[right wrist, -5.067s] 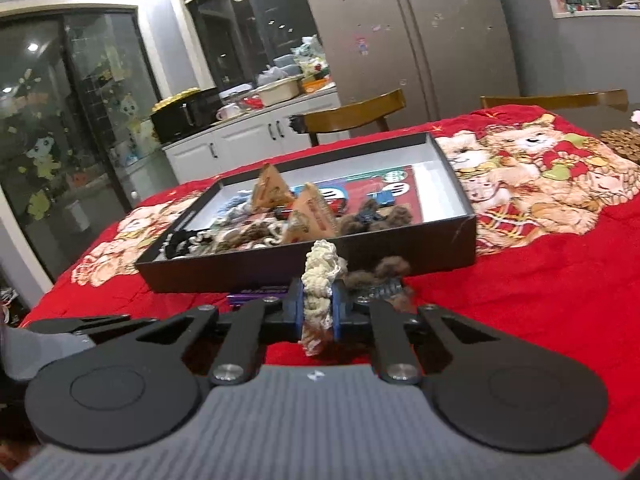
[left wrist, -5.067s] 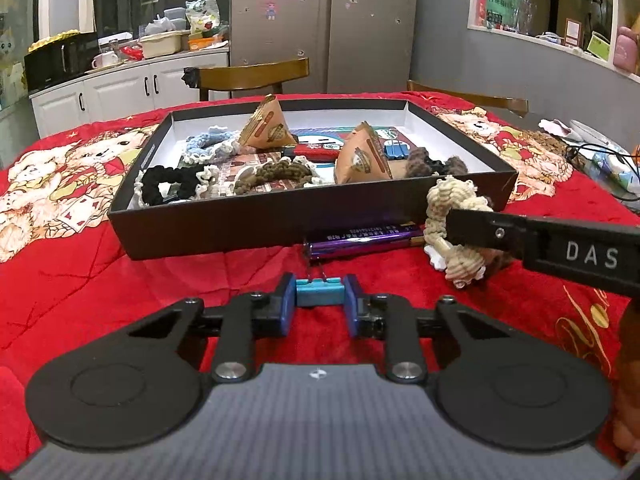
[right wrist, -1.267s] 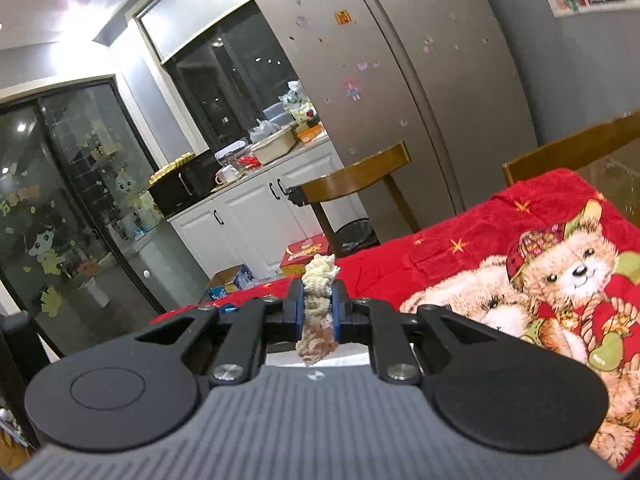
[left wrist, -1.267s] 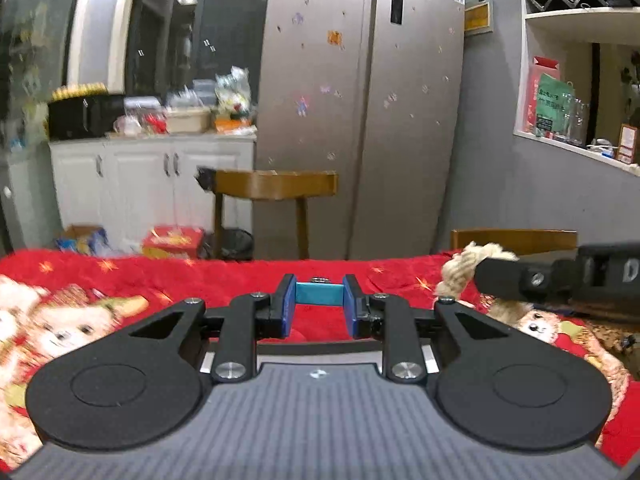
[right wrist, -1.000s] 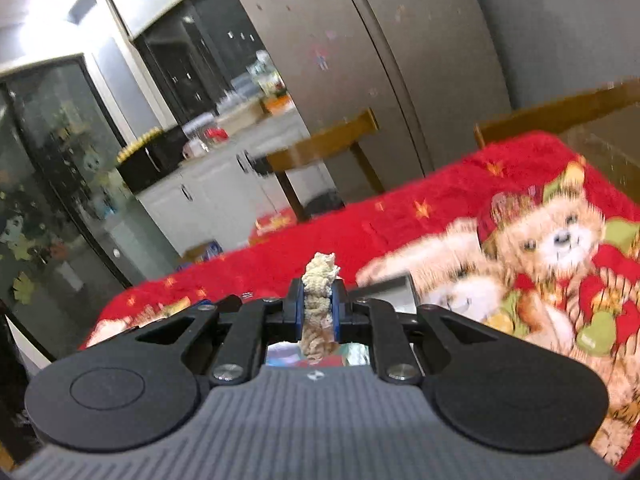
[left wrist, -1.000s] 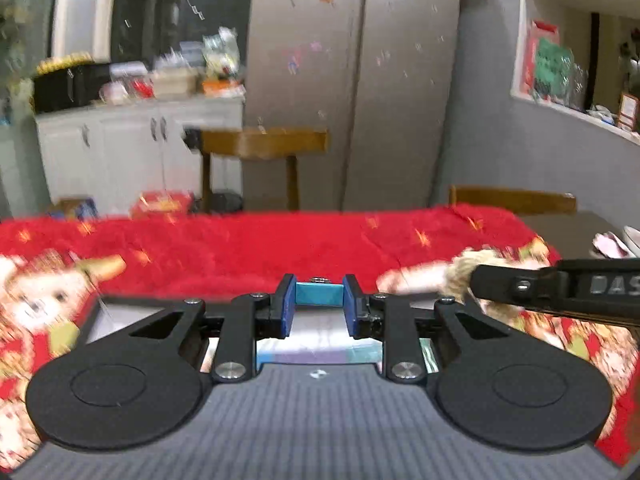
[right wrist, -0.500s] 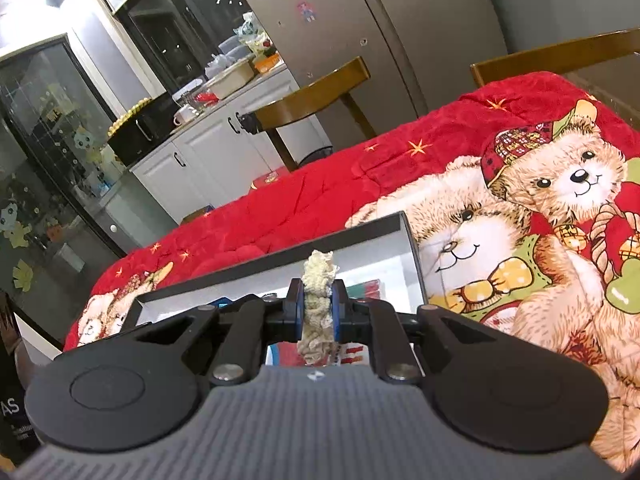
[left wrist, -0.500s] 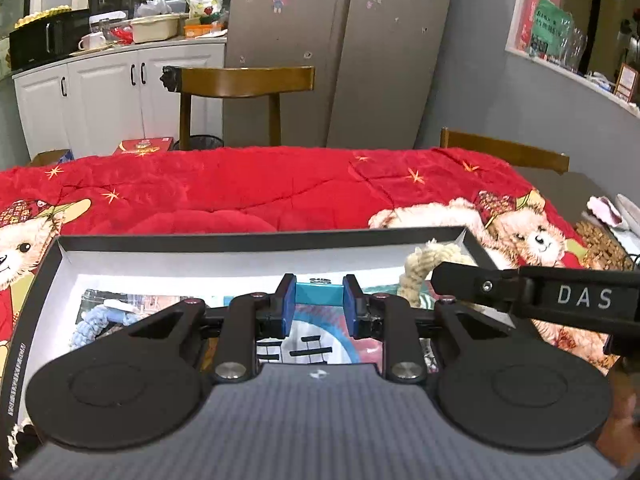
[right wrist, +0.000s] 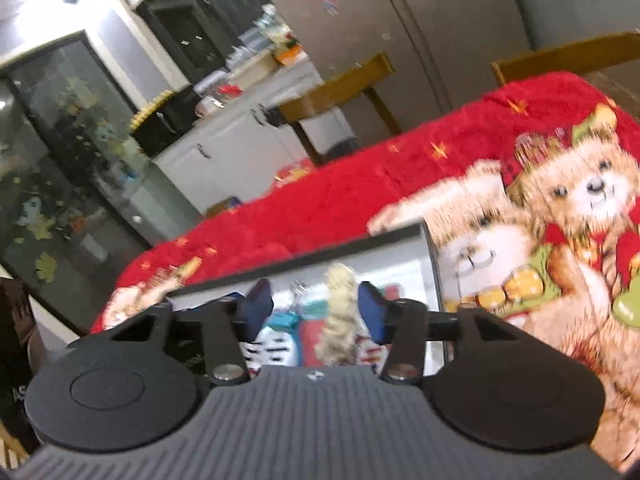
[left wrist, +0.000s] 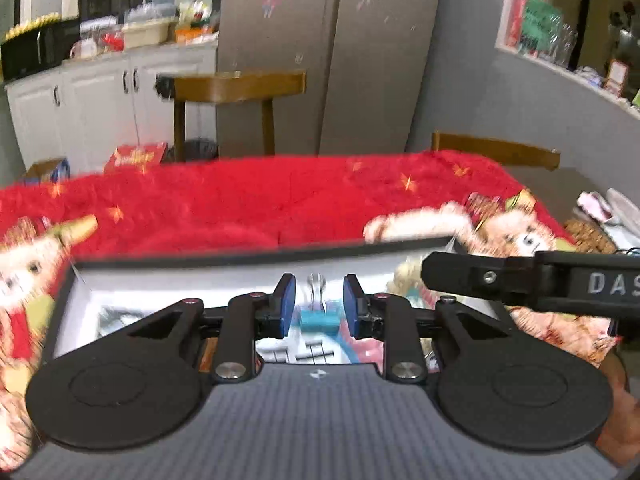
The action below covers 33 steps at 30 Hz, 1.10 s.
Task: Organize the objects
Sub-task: 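Open the left tool to drop the blue clip while the right tool releases the scrunchie, then move both tools back from the box toward the items on the quilt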
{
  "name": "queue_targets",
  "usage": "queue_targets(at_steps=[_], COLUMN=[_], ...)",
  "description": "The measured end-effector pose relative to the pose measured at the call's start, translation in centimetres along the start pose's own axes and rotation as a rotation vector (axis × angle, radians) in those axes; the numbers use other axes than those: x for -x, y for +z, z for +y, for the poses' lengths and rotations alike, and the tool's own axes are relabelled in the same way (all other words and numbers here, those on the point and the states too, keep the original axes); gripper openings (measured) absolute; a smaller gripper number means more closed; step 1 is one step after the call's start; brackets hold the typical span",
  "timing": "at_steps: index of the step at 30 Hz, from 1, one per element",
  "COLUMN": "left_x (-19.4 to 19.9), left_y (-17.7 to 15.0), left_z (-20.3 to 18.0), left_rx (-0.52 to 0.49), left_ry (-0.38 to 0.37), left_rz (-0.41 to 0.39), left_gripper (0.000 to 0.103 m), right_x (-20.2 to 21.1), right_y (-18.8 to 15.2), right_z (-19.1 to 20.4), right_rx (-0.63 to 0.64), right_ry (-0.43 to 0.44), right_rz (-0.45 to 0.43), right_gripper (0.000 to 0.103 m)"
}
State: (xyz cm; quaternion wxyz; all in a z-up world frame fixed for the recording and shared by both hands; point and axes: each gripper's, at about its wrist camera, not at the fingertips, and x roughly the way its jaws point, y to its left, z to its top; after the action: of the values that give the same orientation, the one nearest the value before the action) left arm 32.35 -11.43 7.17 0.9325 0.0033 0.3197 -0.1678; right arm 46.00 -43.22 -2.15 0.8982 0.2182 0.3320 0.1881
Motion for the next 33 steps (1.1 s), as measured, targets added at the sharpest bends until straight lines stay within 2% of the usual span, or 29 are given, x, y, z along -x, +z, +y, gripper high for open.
queue_targets(at_steps=[1,3,9,13,18,22,25,29,31,33], left_x=[0.8,2.8,10.9,15.6,19.5,20.1,19.1,16.5,15.6,15.3], left_y=[0.4,1.1,1.6,-0.2,-3.4,-8.0,-11.6,-14.6,-15.6,-16.4], left_z=[0.1,0.3,0.2,-1.7,-2.9,-3.2,-4.0,-5.3,-5.2,-5.2], left_rx=[-0.007,-0.008,0.009,-0.064,-0.087,-0.022,-0.044,-0.094,-0.089,-0.083], left_ry=[-0.001,0.0,-0.042,-0.041,-0.044,0.019,0.006,0.063,0.103,0.104], left_rz=[-0.017,-0.058,-0.214,-0.273,-0.244,-0.163,-0.103,-0.04,-0.041,-0.061], left_gripper=[0.032,0.044,0.065,0.067,0.068,0.075,0.075,0.075,0.075,0.075], right_x=[0.9,2.4,8.3,12.6,16.6,19.1,19.3,18.1,17.0,15.9], right_y=[0.3,0.8,1.4,0.1,-2.6,-6.3,-9.0,-12.1,-13.5,-14.4], right_z=[0.3,0.9,4.5,7.0,8.5,8.8,8.1,6.4,5.2,4.1], right_rx=[-0.001,-0.003,0.023,0.065,0.147,0.252,0.275,0.255,0.261,0.265], right_ry=[0.005,0.016,0.039,-0.003,-0.039,-0.106,-0.119,-0.116,-0.113,-0.114], right_rz=[-0.021,-0.061,-0.184,-0.301,-0.392,-0.47,-0.438,-0.365,-0.336,-0.31], right_gripper=[0.069,0.073,0.079,0.084,0.085,0.088,0.088,0.088,0.088,0.088])
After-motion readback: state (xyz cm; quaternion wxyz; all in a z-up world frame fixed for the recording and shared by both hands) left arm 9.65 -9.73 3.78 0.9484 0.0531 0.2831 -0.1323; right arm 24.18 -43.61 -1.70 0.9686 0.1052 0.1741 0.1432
